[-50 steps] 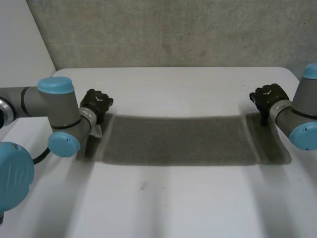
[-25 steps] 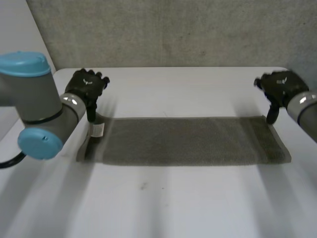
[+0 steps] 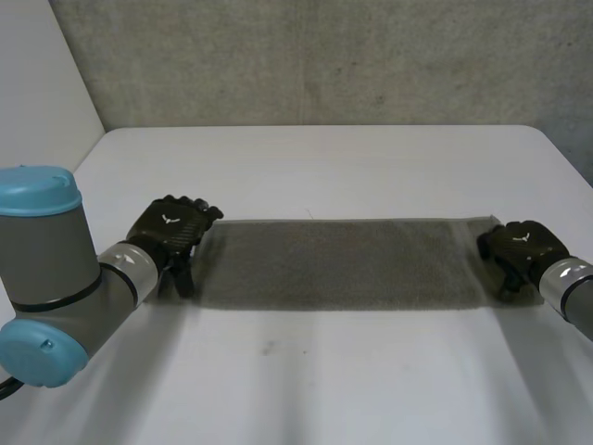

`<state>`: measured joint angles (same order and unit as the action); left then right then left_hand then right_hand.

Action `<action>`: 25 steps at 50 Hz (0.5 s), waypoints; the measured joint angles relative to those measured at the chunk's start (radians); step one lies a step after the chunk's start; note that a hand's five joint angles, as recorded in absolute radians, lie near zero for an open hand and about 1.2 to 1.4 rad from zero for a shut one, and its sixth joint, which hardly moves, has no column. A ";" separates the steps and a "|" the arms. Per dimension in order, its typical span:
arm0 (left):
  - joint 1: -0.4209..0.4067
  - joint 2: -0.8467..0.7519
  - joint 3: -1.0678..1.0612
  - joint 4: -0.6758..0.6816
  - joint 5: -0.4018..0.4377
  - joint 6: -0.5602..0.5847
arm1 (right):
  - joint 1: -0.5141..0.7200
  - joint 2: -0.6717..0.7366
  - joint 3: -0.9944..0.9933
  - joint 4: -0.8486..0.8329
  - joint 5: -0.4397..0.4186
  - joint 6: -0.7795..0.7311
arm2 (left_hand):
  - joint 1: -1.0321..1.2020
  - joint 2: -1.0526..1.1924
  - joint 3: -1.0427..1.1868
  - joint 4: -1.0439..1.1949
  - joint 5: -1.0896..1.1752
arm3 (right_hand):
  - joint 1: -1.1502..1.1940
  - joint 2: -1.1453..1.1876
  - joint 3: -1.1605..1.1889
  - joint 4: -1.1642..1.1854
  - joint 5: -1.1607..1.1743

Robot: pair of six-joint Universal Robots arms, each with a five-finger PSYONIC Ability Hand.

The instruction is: Fold the towel.

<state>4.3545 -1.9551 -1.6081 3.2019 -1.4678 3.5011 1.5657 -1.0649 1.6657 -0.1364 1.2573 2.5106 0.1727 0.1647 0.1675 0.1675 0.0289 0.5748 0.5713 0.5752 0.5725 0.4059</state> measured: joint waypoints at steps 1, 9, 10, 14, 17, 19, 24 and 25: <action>0.001 0.000 0.000 0.001 0.000 0.000 | -0.003 0.012 -0.003 -0.005 0.002 -0.012 | 0.000 0.000 0.000 0.000 0.000 | 0.032 0.032 0.031 0.032 0.031; 0.003 -0.001 0.002 0.002 -0.002 0.001 | -0.030 0.050 -0.026 -0.010 0.009 -0.046 | 0.000 0.000 0.000 0.000 0.000 | 0.694 0.702 0.691 0.699 0.691; 0.003 -0.001 0.002 0.002 -0.002 0.002 | -0.035 0.053 -0.032 -0.010 0.011 -0.047 | 0.000 0.000 0.000 0.000 0.000 | 0.725 0.736 0.741 0.748 0.739; 0.004 -0.001 0.002 0.001 -0.002 0.002 | -0.063 0.054 -0.057 -0.009 0.039 -0.050 | 0.000 0.000 0.000 0.000 0.000 | 0.730 0.737 0.760 0.769 0.748; 0.005 -0.001 0.001 0.001 -0.002 0.002 | -0.087 0.049 -0.071 -0.008 0.067 -0.056 | 0.000 0.000 0.000 0.000 0.000 | 0.730 0.737 0.760 0.769 0.748; 0.006 0.000 0.001 0.001 -0.002 0.002 | -0.118 0.039 -0.090 -0.004 0.101 -0.076 | 0.000 0.000 0.000 0.000 0.000 | 0.730 0.737 0.760 0.769 0.748; 0.009 0.007 0.000 0.001 -0.002 0.002 | -0.158 0.016 -0.123 0.012 0.148 -0.150 | 0.000 0.000 0.000 0.000 0.000 | 0.733 0.737 0.760 0.769 0.751; 0.010 0.010 0.000 0.001 -0.002 0.001 | -0.161 0.011 -0.129 0.017 0.154 -0.169 | 0.000 0.000 0.000 0.000 0.000 | 0.733 0.737 0.760 0.769 0.752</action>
<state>4.3643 -1.9447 -1.6086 3.2029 -1.4696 3.5026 1.4043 -1.0544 1.5365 -0.1194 1.4114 2.3419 0.1727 0.1647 0.1675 0.1675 0.0287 1.3079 1.3086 1.3356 1.3417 1.1577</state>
